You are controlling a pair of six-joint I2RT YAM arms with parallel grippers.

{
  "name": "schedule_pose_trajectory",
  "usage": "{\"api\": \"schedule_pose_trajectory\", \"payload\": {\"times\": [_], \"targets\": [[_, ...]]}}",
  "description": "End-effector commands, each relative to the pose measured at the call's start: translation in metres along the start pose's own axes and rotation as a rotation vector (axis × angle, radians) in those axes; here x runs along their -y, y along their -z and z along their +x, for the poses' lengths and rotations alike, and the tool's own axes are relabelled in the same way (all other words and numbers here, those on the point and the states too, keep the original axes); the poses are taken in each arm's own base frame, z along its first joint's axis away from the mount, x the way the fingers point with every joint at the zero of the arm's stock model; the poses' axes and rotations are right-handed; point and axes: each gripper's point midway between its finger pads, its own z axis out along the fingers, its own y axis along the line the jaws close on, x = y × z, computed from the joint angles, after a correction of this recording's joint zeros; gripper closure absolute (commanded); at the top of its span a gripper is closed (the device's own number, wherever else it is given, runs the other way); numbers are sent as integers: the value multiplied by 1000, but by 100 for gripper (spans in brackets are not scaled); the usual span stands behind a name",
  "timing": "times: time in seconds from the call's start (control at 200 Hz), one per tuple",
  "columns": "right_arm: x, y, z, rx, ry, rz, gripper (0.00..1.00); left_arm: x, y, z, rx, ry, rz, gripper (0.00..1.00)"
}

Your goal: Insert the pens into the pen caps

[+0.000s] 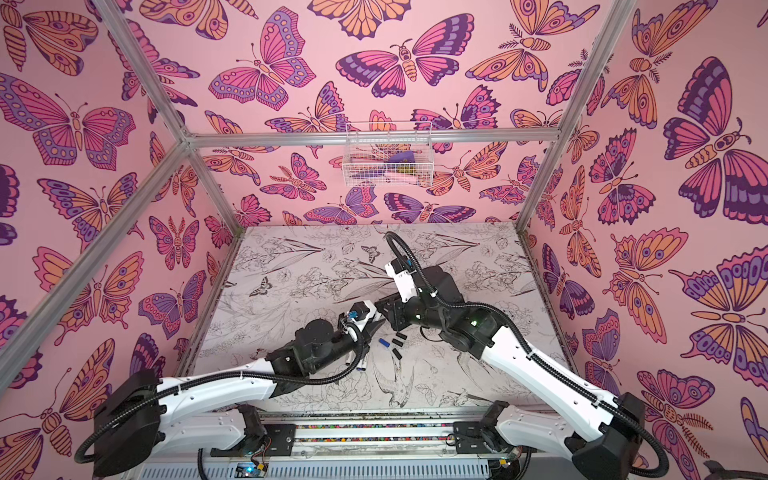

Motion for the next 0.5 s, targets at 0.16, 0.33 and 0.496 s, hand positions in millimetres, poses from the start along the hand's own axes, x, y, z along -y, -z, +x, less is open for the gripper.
{"api": "schedule_pose_trajectory", "payload": {"times": [0.16, 0.33, 0.496], "targets": [[8, 7, 13, -57, 20, 58, 65, -4, 11, -46, 194, 6, -14, 100], [-1, 12, 1, -10, 28, 23, 53, -3, 9, -41, 182, 13, -8, 100], [-8, 26, -11, 45, 68, 11, 50, -4, 8, -35, 178, 26, -15, 100]]}}
